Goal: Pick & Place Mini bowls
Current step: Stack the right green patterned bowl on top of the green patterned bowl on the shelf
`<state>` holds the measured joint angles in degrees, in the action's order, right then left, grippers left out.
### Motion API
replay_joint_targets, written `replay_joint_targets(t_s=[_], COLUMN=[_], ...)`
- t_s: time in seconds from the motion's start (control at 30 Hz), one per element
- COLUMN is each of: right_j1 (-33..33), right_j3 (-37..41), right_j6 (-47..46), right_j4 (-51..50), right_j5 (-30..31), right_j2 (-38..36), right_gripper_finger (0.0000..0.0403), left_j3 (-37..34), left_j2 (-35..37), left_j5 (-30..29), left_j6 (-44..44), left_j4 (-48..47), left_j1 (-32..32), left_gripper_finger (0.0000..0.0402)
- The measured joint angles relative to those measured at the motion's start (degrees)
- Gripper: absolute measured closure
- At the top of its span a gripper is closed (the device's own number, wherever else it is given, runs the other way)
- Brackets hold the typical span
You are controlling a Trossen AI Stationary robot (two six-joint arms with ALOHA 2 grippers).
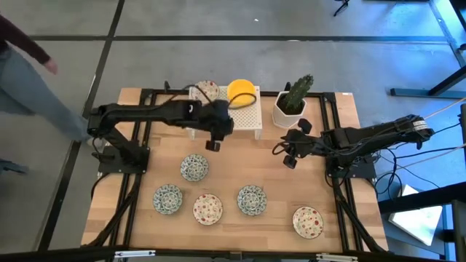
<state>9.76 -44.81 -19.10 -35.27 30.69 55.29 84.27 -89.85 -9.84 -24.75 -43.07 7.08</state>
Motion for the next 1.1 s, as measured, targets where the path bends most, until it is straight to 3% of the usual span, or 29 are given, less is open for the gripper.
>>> replay_joint_targets(t_s=[0.13, 0.23, 0.4, 0.57, 0.67, 0.87, 1.1], right_j1=[0.0, 0.0, 0.0, 0.0, 0.0, 0.3, 0.3], right_j3=[0.0, 0.0, 0.0, -0.1, -1.5, -4.8, -4.6], right_j6=[-0.2, -0.1, 3.4, 3.9, -0.2, -10.6, -15.3], right_j4=[0.0, 0.0, 0.0, -3.2, -10.8, -26.9, -28.5], right_j5=[-0.8, -0.8, -0.3, -0.3, 0.6, 1.3, -2.2], right_j2=[0.0, 0.0, 0.0, -0.3, -1.3, -5.9, -13.3], right_gripper_finger=[0.0287, 0.0287, 0.0287, 0.0287, 0.0287, 0.0287, 0.0287], left_j3=[0.0, 0.0, -0.1, -0.1, 0.8, 11.3, 24.3], left_j2=[-0.1, -0.1, -3.4, -12.5, -19.6, -31.7, -42.2], left_j5=[-5.0, -4.5, 6.1, 17.4, 21.2, 21.6, 21.5], left_j6=[0.0, 0.5, 0.6, -0.2, -3.4, -10.9, -11.9], left_j4=[0.6, 2.3, 8.6, 24.8, 34.4, 38.9, 38.3], left_j1=[-3.3, -4.5, -4.7, -6.4, -8.8, -13.0, -16.2], left_gripper_finger=[0.0233, 0.0233, 0.0233, 0.0233, 0.0233, 0.0233, 0.0232])
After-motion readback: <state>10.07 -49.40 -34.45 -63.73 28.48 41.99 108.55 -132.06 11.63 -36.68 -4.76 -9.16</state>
